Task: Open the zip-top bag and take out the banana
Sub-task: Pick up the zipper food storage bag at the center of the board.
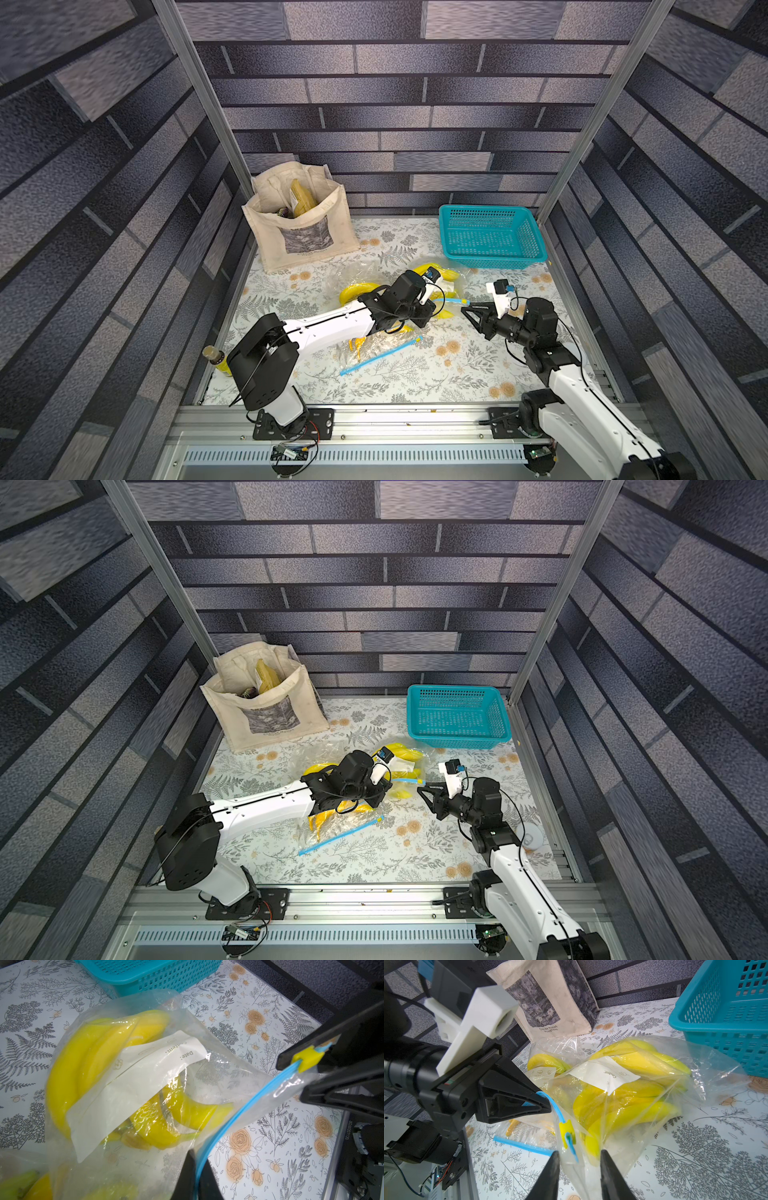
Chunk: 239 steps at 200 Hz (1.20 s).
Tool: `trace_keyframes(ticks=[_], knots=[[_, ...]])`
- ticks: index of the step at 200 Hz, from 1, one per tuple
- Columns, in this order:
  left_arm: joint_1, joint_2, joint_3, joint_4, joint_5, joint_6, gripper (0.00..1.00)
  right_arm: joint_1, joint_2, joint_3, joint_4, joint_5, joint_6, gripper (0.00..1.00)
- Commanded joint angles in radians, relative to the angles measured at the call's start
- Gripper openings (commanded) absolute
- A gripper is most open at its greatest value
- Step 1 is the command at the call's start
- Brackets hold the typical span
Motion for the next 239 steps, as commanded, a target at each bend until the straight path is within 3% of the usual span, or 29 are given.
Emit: trace_keyframes(ticks=[1,24,88,165,180,206,239], knots=[[0.008,-0.044,-0.02,0.023,0.013,-0.026,0.08,0.008,0.007,0.035,0.043,-0.015,0.0,0.31],[0.01,-0.043,-0.021,0.024,0.017,-0.03,0.08,0.012,0.029,0.044,0.045,-0.028,-0.001,0.26],[0.023,-0.053,-0.025,0.042,0.036,-0.042,0.08,0.016,0.065,0.066,0.027,-0.041,-0.022,0.23],[0.026,-0.049,-0.035,0.054,0.049,-0.057,0.1,0.018,0.084,0.083,0.033,-0.071,-0.015,0.04],[0.026,-0.05,-0.035,0.051,0.05,-0.056,0.17,0.018,0.084,0.087,0.026,-0.081,-0.015,0.0],[0.027,-0.077,-0.044,0.056,0.038,-0.043,0.43,0.019,0.079,0.097,-0.008,-0.086,-0.026,0.0],[0.031,-0.158,-0.064,0.121,0.132,0.047,0.56,0.019,0.074,0.109,-0.048,-0.099,-0.044,0.0]])
